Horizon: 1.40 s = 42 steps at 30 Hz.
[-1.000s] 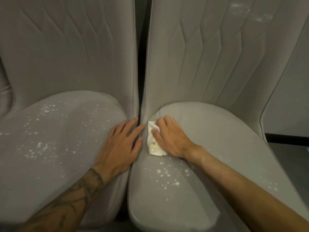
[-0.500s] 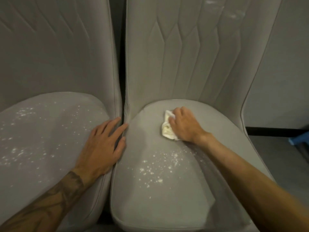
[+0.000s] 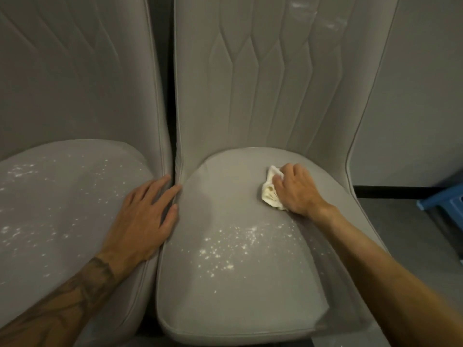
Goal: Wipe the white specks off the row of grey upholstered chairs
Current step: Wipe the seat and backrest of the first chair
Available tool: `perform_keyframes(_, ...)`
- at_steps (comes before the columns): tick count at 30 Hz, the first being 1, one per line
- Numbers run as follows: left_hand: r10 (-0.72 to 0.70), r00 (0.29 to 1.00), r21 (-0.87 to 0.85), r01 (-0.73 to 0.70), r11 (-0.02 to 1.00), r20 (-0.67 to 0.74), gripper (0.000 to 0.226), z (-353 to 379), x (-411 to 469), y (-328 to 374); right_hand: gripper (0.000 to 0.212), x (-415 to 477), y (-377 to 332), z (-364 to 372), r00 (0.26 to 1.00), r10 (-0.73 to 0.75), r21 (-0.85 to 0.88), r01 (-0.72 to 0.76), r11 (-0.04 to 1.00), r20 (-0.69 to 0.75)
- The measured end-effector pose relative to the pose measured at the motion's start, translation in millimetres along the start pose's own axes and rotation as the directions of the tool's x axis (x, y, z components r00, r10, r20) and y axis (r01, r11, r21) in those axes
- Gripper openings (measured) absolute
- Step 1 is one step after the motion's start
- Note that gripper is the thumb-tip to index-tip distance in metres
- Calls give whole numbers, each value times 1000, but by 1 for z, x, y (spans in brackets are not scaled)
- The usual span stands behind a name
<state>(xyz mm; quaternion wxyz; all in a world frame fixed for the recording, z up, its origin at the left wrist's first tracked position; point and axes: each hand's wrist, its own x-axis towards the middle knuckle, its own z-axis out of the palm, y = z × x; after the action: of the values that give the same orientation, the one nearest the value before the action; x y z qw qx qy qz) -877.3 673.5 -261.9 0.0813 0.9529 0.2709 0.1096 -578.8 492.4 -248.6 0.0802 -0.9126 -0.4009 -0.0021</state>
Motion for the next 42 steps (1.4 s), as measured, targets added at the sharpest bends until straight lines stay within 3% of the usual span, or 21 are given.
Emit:
perform_keyframes(3, 7, 1000, -5, -7, 1000, -8, 60, 0, 0, 0, 63, -13, -22, 6, 996, -92, -149, 93, 985, 13)
perform_keyframes(6, 11, 1000, -9, -11, 1000, -4, 60, 0, 0, 0, 44, -33, -27, 18, 962, -267, -100, 271, 958, 49)
perform_keyframes(7, 12, 1000, -10, -13, 1000, -8, 60, 0, 0, 0, 40, -33, -18, 15, 962, -269, -48, 271, 961, 47)
perform_keyframes(10, 12, 1000, -16, -13, 1000, -23, 60, -2, 0, 2, 31, -22, 23, 0, 995, -97, 48, 96, 994, 11)
perform_keyframes(13, 6, 1000, -26, -6, 1000, -13, 61, -2, 0, 2, 50, -16, 34, -10, 992, 126, 105, -127, 986, 12)
perform_keyframes(15, 3, 1000, -26, -3, 1000, -7, 62, -3, -1, 3, 60, -21, 13, -8, 997, 73, 8, -73, 997, 33)
perform_keyframes(18, 2, 1000, -20, -3, 1000, -8, 62, -5, -1, 4, 34, -45, -13, 8, 986, -168, -4, 168, 986, -12)
perform_keyframes(20, 8, 1000, -16, -8, 1000, -10, 61, -4, -2, 4, 32, -49, -2, 5, 973, -229, 26, 229, 973, 27)
perform_keyframes(23, 8, 1000, -18, -8, 1000, -12, 61, -3, -1, 2, 31, -26, 29, -1, 999, -36, 46, 36, 998, -12)
perform_keyframes(25, 4, 1000, -19, -4, 1000, -6, 61, -2, 0, 0, 35, -15, 29, -1, 997, 73, -43, -74, 996, -37)
perform_keyframes(27, 9, 1000, -14, -9, 1000, -7, 61, -1, -1, -1, 39, -21, 8, 5, 999, -5, -100, 2, 995, -32)
perform_keyframes(29, 9, 1000, -13, -9, 1000, -7, 61, -2, -1, 1, 45, -40, -6, 14, 979, -202, -98, 200, 975, -12)
perform_keyframes(31, 12, 1000, -16, -12, 1000, -10, 61, -3, -1, 1, 40, -45, 6, 8, 964, -266, -30, 266, 963, 9)
perform_keyframes(36, 16, 1000, -22, -16, 1000, -21, 61, -1, 0, 1, 30, -32, 64, -14, 994, 110, 137, -108, 985, -7)
perform_keyframes(38, 12, 1000, -28, -13, 1000, -25, 61, 0, 1, 0, 33, -37, 54, -10, 999, 38, 20, -38, 999, -7)
perform_keyframes(42, 12, 999, -24, -13, 1000, -35, 59, 2, 1, -1, 25, -69, 30, 4, 966, -243, -5, 243, 970, -87)
